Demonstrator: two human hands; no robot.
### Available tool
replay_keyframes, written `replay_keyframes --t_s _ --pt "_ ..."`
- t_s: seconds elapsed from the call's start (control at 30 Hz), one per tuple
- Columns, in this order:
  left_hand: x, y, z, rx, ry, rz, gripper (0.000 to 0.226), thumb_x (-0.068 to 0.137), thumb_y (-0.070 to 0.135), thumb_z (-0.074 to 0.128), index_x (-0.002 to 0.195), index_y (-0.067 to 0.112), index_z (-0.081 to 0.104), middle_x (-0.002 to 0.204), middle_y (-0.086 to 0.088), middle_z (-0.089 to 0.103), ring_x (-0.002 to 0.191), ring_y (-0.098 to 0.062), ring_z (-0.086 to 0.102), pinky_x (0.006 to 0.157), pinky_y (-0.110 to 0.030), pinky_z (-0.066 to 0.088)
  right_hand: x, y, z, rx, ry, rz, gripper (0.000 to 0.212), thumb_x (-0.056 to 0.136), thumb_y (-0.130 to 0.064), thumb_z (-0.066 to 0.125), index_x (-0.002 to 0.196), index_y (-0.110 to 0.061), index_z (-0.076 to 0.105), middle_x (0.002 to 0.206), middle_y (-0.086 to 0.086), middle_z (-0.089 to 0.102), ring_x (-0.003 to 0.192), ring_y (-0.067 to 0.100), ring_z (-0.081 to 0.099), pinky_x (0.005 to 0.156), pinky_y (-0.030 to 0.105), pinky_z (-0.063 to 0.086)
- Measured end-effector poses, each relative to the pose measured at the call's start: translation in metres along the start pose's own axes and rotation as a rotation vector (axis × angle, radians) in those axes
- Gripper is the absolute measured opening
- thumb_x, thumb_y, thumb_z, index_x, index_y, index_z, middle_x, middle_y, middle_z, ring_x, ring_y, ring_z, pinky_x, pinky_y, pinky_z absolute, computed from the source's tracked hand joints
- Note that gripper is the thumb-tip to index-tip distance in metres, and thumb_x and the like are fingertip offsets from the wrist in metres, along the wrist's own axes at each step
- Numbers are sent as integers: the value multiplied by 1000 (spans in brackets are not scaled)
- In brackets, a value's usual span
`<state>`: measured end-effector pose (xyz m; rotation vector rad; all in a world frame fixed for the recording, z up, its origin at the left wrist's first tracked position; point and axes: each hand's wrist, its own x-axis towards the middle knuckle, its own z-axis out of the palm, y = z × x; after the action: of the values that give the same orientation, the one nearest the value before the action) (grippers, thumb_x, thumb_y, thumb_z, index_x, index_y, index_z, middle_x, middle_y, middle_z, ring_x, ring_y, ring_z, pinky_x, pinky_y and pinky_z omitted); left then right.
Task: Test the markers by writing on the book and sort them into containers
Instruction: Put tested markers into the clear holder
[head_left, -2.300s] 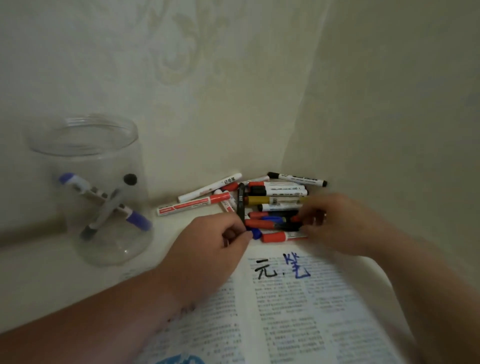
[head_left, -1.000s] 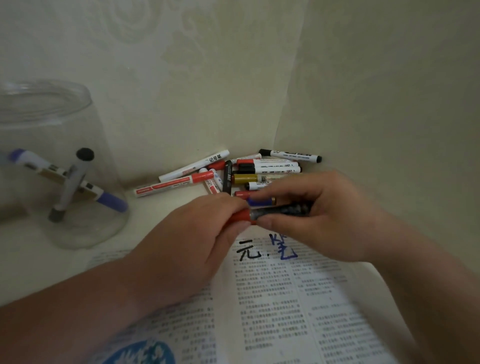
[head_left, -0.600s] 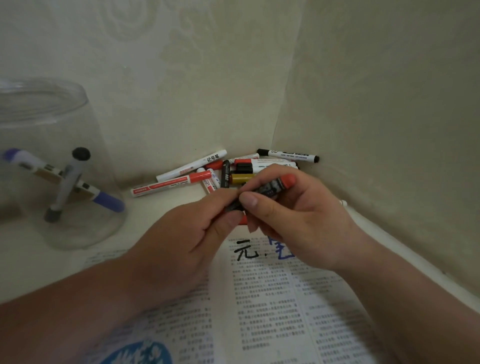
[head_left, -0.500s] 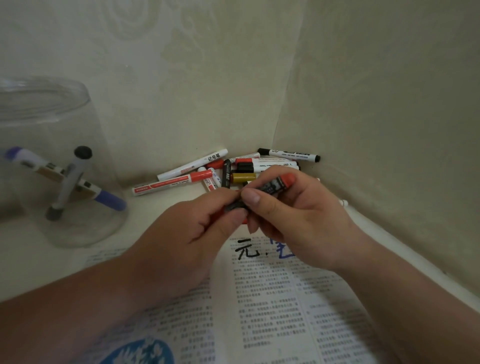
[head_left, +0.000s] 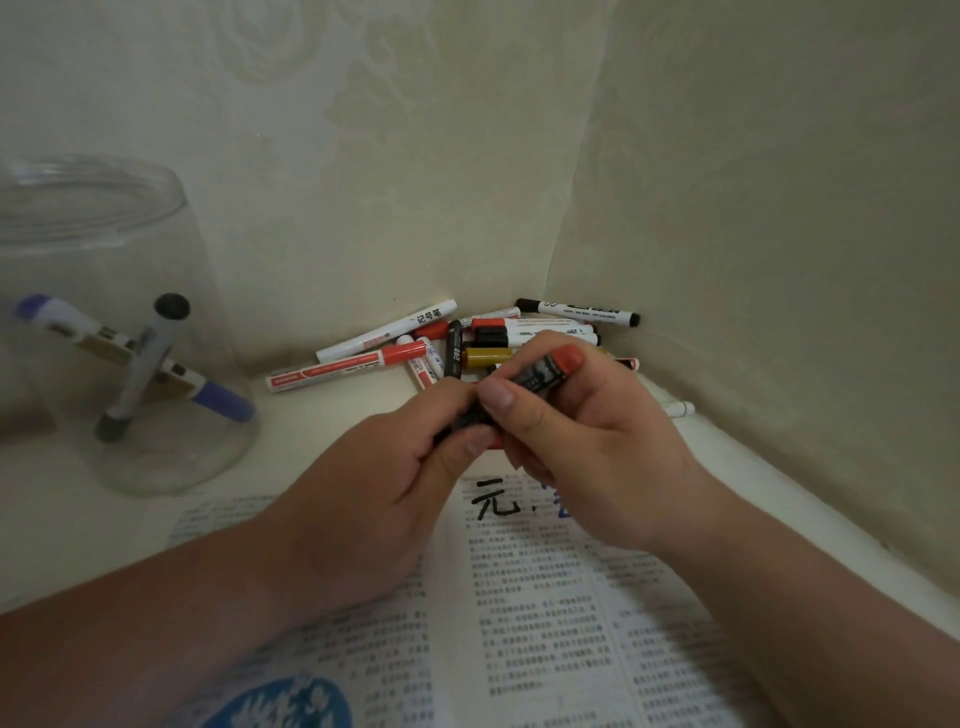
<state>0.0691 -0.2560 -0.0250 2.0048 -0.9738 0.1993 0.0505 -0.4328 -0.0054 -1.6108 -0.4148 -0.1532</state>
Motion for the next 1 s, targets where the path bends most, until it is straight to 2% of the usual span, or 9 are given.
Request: replay_keyframes --t_s 0.1,0.23,0.33,0.4,0.5,0.63,0.73,0.83,1.0 --pt "1 1 1 -48 23 -9 15 101 46 44 108 41 57 86 31 64 79 6 62 66 -10 44 -1 -5 0 59 -4 -28 6 88 -12 62 85 -9 58 56 -7 56 48 7 50 48 14 40" --pt "-2 -3 3 -170 -20 -90 31 93 60 45 122 50 44 93 9 66 79 -16 61 73 -42 49 0 -17 -9 -17 203 -15 21 89 -28 69 74 -17 59 55 -8 55 47 4 49 47 16 41" --pt "-3 -11 1 -122 -32 -124 42 98 23 53 122 52 36 101 12 59 82 -16 57 69 -30 46 9 -21 -42 -86 551 -5 32 79 -38 78 64 -25 54 60 -1 51 49 10 45 50 26 38" --pt "-3 -13 0 -61 -31 -118 57 97 0 47 123 49 35 107 18 57 95 -12 58 76 -19 45 14 -26 -61 -159 638 20 35 69 -38 79 62 -24 48 58 4 44 47 14 38 50 28 31" --pt "-3 -13 4 -42 -45 -113 63 100 2 47 126 58 32 113 25 59 110 -2 59 92 -16 46 15 -32 -77 -272 406 217 32 83 -30 78 66 -14 56 51 6 49 44 20 41 45 27 33" --pt "-2 -12 2 -52 -52 -117 48 95 20 65 121 55 46 115 34 64 111 12 60 97 -9 44 -3 -31 -85 -360 47 450 17 90 -17 69 92 -1 74 81 23 72 68 28 68 50 31 51" --pt "0 -13 0 71 -22 -84 21 87 41 69 107 44 65 108 39 63 102 18 59 86 2 37 -18 -12 -91 -188 111 464 11 77 5 74 84 -3 76 77 22 69 66 29 64 51 31 55" --pt "0 -15 -2 145 -15 -38 22 87 57 64 104 43 68 106 36 62 101 14 57 83 0 36 -24 4 -95 -134 154 451 18 80 14 68 77 -3 70 60 14 54 53 24 52 49 34 58" --pt "1 -18 -1 163 -36 6 21 85 51 64 102 39 70 99 25 58 95 -1 60 78 -11 44 -25 10 -96 -213 117 431 13 87 10 64 83 -3 65 60 13 54 51 25 51 49 34 55"
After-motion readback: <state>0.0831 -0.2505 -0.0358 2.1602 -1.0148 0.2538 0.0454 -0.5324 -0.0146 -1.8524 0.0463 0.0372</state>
